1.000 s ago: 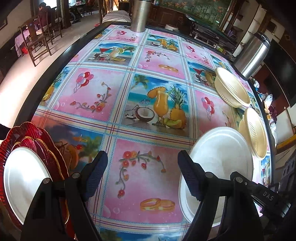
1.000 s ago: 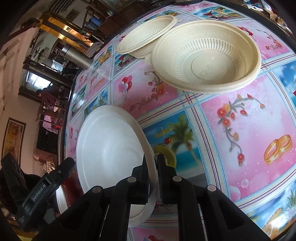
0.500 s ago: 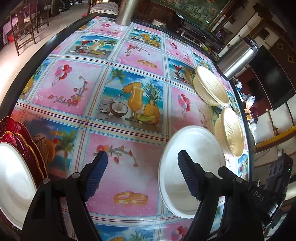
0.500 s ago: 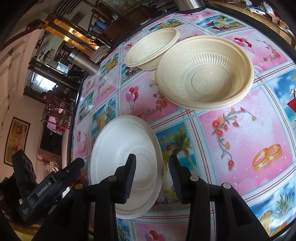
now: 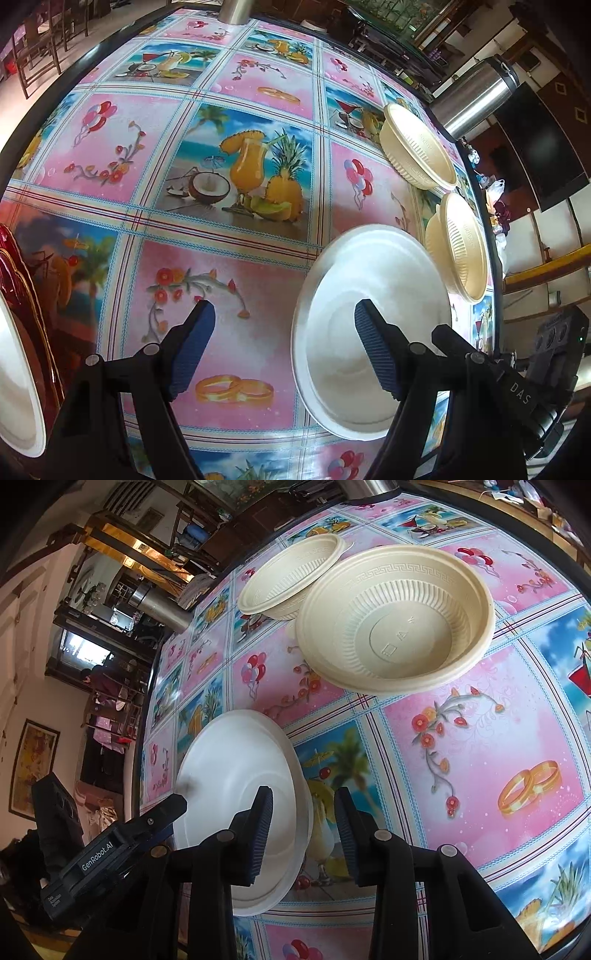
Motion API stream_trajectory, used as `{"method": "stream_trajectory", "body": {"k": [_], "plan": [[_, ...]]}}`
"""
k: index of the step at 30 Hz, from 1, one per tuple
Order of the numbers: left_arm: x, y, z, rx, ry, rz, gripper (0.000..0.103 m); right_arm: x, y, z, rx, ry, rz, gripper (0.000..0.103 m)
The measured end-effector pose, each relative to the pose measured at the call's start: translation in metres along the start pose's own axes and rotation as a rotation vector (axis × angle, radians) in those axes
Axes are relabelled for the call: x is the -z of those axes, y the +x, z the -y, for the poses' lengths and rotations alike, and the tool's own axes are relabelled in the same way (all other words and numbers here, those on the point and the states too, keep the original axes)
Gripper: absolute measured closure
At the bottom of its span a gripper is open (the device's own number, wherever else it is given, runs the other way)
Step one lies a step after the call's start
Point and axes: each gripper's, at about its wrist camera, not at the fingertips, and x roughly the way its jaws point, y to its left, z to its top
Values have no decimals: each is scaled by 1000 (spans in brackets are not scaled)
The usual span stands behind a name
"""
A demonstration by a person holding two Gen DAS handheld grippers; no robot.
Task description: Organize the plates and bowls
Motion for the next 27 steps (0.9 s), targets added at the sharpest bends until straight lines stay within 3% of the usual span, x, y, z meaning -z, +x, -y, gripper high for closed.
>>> {"method": "stream_trajectory", "body": {"k": [8, 13, 16, 23, 27], "plan": [[7, -1, 8, 12, -9, -4, 25, 3, 0, 2, -5, -2, -9, 67], [7, -4, 9, 11, -17, 34, 25, 5, -4, 3, -10, -2, -3, 67], [5, -2, 9, 0, -13, 39, 26, 4, -7, 3, -6, -5, 7, 71], [7, 9, 7, 31, -24, -11, 65, 4, 0, 4, -11, 5, -10, 83], [8, 5, 7, 36, -23, -1, 75, 5, 2, 5, -9, 7, -12, 92]]}}
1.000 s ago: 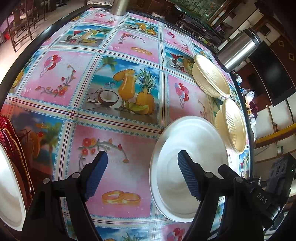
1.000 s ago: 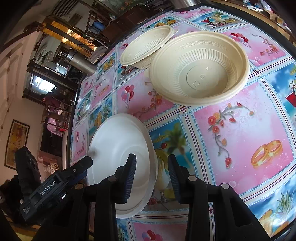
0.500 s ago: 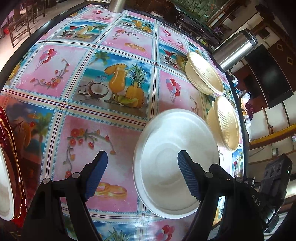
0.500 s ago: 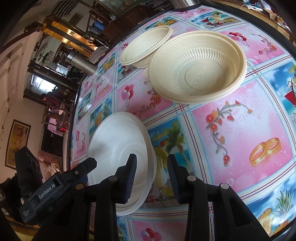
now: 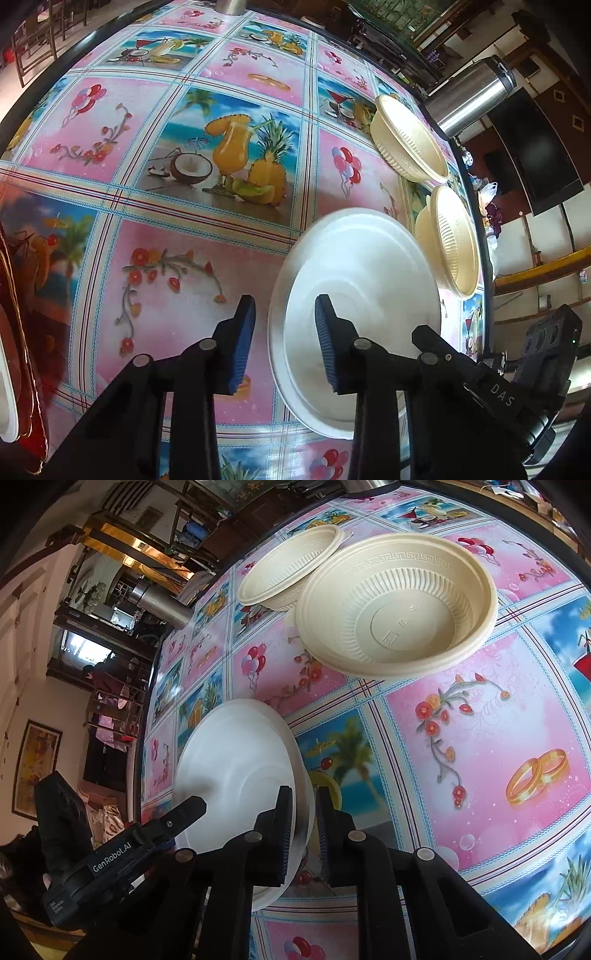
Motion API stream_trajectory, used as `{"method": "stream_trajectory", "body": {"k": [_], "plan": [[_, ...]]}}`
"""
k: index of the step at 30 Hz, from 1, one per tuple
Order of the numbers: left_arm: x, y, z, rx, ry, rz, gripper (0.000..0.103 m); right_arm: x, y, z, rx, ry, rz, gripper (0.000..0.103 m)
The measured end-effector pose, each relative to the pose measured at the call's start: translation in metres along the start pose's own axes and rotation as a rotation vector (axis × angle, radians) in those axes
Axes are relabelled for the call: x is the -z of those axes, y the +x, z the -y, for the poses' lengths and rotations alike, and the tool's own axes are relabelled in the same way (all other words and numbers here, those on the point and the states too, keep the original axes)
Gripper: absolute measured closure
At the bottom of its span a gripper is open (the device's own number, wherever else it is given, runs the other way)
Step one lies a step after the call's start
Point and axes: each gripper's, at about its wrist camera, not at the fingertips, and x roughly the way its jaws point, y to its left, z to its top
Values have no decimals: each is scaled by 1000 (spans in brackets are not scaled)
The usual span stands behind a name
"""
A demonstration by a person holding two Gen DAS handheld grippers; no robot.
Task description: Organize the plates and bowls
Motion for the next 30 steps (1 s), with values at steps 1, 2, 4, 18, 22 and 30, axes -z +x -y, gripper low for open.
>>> {"method": "stream_trajectory", "body": {"k": [1, 2, 4, 18, 22, 30], "plan": [[0, -2, 0, -5, 5, 9, 78, 0, -1, 0, 0, 0, 4, 94], [0, -4, 1, -11, 10, 17, 80, 0, -2, 0, 1, -1, 9, 96], [0, -6, 0, -16, 14, 25, 82, 0, -3, 0, 4, -3, 18, 96], [3, -4, 1, -14, 57, 23, 96, 0, -4, 1, 8, 2, 28, 96], [3, -5, 2, -13, 56, 24, 96, 0, -3, 0, 11, 0, 28, 96], [3, -16, -1, -12, 64, 42, 96, 0, -5, -5, 5, -7, 31, 97]]}}
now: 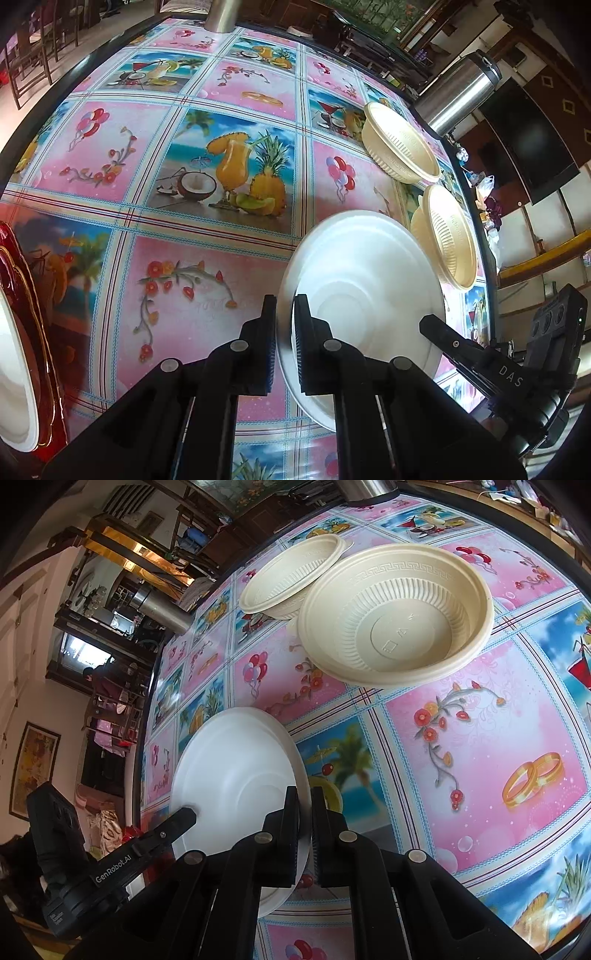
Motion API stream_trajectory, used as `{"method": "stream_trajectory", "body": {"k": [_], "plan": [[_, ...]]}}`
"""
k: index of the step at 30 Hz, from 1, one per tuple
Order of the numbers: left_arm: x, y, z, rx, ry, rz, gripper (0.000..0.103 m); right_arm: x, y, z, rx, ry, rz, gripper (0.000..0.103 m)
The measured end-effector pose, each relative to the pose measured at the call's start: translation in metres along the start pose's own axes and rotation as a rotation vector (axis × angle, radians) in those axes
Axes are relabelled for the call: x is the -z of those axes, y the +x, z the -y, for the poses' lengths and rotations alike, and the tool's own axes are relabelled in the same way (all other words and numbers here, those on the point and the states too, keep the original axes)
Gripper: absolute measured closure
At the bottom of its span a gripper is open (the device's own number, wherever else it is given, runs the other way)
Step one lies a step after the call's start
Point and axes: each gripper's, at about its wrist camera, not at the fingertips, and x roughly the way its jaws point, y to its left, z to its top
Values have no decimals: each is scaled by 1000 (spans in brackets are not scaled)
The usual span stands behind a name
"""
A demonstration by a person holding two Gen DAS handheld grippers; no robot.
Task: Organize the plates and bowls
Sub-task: 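Carry the white foam plate with both grippers onto the red plate stack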
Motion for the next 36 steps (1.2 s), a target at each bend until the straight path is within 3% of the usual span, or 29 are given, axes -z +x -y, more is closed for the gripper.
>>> {"method": "stream_trajectory", "body": {"k": [11, 20, 29, 36], "plan": [[-2, -47, -34, -42, -4, 53, 96, 4, -6, -52, -20, -83, 1, 97], [4, -106, -79, -162, 10, 109, 94, 24, -5, -132, -52, -212, -20, 97], [19, -158, -139, -278, -27, 170, 93, 61, 12, -210, -111, -334, -69, 97], [35, -171, -177, -344, -71, 211, 93, 99, 32, -257, -124, -426, -107, 97]]}}
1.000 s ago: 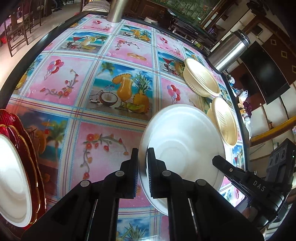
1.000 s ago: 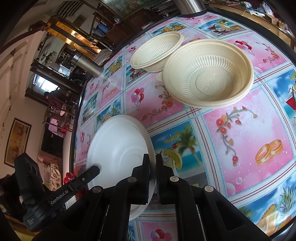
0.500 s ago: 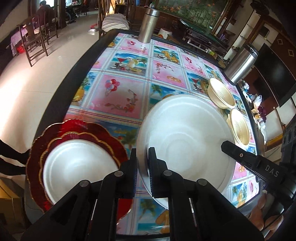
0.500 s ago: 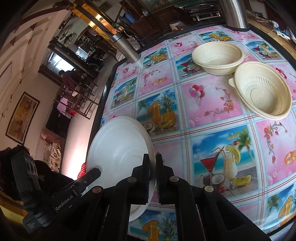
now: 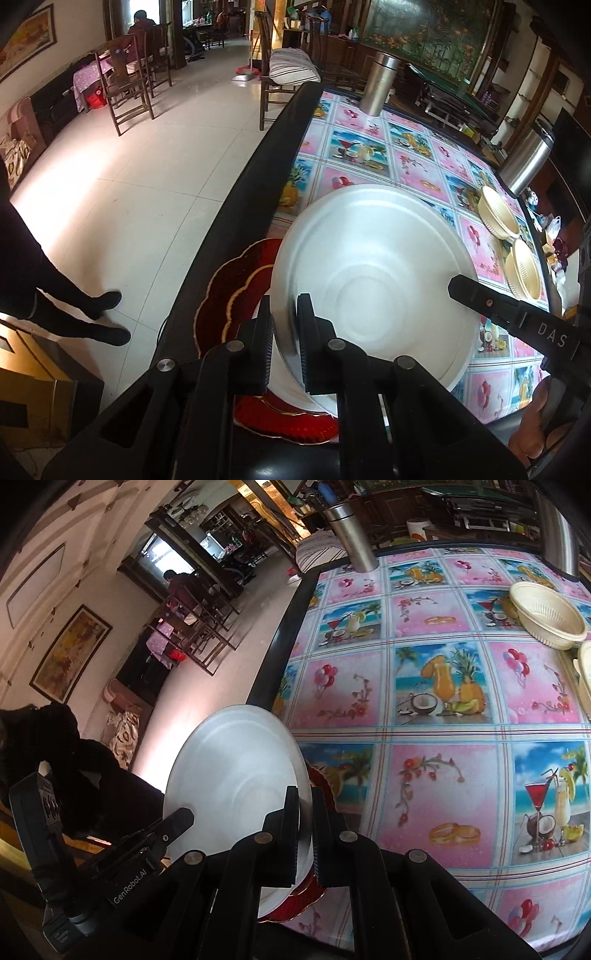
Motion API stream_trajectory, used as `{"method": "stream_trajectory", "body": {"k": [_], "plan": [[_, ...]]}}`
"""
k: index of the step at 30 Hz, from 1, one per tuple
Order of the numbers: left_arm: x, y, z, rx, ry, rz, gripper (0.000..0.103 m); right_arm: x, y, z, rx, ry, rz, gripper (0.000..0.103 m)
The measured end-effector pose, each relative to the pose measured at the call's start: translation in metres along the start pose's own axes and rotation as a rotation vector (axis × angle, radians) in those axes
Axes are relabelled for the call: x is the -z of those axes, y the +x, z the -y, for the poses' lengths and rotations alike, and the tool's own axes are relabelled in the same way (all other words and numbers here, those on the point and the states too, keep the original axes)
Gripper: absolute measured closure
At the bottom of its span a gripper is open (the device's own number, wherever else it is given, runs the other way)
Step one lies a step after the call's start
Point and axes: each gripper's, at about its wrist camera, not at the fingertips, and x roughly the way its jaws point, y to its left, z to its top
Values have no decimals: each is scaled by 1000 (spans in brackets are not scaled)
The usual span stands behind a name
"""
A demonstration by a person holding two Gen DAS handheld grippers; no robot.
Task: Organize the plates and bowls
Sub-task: 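Carry the white foam plate with both grippers onto the red plate stack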
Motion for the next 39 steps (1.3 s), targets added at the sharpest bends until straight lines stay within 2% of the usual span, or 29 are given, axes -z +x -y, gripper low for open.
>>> {"method": "stream_trajectory", "body": {"k": [6, 18, 30, 35, 39], "plan": [[9, 15, -15, -22, -15, -5, 93, 12, 28, -18, 20, -26, -45, 96], [16, 25, -23, -38, 0, 7, 93, 22, 67, -13, 58, -8, -111, 95], [16, 31, -21, -53, 18, 17, 93, 18, 69, -10, 64, -1, -99, 95], [9, 30, -19, -75, 29, 42, 93, 18, 65, -17, 66, -26, -57, 95], [12, 41, -22, -76, 22, 9, 93, 19, 68, -18, 76, -38, -45, 95]]}}
